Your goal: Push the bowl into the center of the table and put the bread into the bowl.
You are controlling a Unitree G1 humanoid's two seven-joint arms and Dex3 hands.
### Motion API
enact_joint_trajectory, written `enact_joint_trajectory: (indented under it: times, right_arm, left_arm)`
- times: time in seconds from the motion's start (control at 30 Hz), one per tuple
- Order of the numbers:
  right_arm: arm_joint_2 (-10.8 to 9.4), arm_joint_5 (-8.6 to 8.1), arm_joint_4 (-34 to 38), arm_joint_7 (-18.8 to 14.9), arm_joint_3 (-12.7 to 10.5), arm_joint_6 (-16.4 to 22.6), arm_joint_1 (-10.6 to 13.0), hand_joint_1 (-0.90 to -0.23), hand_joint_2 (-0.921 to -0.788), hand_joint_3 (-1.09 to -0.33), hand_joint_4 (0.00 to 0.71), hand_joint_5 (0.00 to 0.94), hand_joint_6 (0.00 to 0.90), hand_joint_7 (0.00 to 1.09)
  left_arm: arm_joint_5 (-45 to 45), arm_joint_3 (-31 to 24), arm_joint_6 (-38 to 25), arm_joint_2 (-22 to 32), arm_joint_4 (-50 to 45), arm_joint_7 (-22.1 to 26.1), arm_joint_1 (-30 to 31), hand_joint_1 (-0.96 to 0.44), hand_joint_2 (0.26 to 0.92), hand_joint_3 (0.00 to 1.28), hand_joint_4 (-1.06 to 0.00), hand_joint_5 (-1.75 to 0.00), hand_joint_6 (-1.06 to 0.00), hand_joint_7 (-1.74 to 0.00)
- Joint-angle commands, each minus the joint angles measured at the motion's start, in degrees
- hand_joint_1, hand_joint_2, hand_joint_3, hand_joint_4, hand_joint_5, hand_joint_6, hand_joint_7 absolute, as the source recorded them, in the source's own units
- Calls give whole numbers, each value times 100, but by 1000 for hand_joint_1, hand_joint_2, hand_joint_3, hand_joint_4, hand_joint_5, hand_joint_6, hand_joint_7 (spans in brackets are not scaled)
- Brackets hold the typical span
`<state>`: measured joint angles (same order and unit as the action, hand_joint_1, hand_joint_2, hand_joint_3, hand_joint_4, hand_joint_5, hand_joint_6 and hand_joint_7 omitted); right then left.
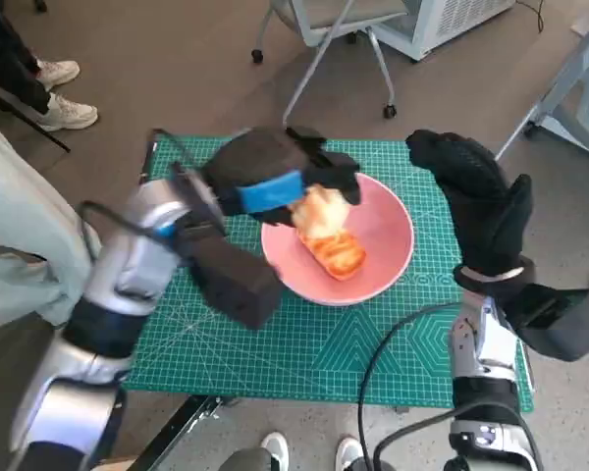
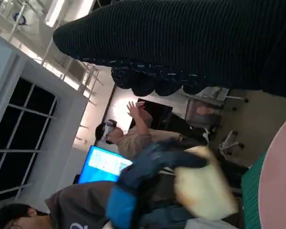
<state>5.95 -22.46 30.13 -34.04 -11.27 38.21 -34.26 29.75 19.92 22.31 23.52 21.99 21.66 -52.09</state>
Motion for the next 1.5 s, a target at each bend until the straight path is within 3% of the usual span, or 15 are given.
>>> enact_joint_trajectory:
  times: [0.03, 0.07, 0.13, 0.2, 0.33, 0.77, 1.03, 1.17, 1.3, 1.5]
  right_arm:
    - [4, -30, 4, 26, -25, -99, 161, -685, -921, -733, 207, 3, 44, 544]
    - [9, -32, -21, 35, -34, -93, 184, -685, -921, -733, 207, 3, 44, 544]
    - [11, -32, -51, 65, -58, -71, 219, -676, -921, -733, 207, 3, 44, 543]
    - [4, -30, -54, 83, -71, -58, 231, -672, -921, -732, 209, 4, 46, 543]
    - [-19, -9, -61, 117, -76, -37, 242, -668, -921, -730, 214, 6, 49, 541]
    - [-81, 59, 84, 187, -64, 65, 169, -667, -921, -728, 220, 6, 56, 532]
    - [-100, 105, 50, 215, -8, 79, 169, -675, -921, -731, 219, 5, 53, 528]
    - [-88, 88, 50, 199, 10, 67, 160, -679, -921, -731, 219, 4, 51, 527]
    - [-76, 58, 53, 175, 21, 53, 153, -685, -921, -729, 220, 4, 52, 526]
    - [-63, 36, -34, 165, 43, 7, 163, -690, -921, -728, 221, 4, 51, 525]
  left_arm:
    - [71, 17, 145, -2, 162, -122, -155, 3, 910, 9, -834, -1022, -662, -1112]
    - [247, 120, 40, -106, 291, -271, -110, 3, 910, 9, -834, -1023, -662, -1111]
    - [777, 410, -406, -283, 481, -521, 70, -74, 890, 5, -633, -488, -577, -609]
    - [1044, 558, -655, -353, 543, -621, 162, -164, 885, 3, -529, -250, -529, -343]
    - [1203, 662, -814, -369, 504, -686, 249, -294, 884, 2, -422, -53, -491, -95]
    - [1045, 518, -523, -202, 400, -797, 404, -350, 881, 0, -302, 0, -413, -1]
    - [613, 196, -537, -62, -63, -585, 590, -347, 877, 0, -239, 0, -363, 0]
    - [128, -5, -517, -16, -221, -263, 642, -351, 876, 0, -197, 0, -334, 0]
    - [-754, -302, -524, -7, -325, 349, 704, -352, 879, 2, -146, 0, -290, 0]
    - [-2200, -868, -967, -71, -738, 1174, 971, -331, 885, 4, -77, 0, -229, 0]
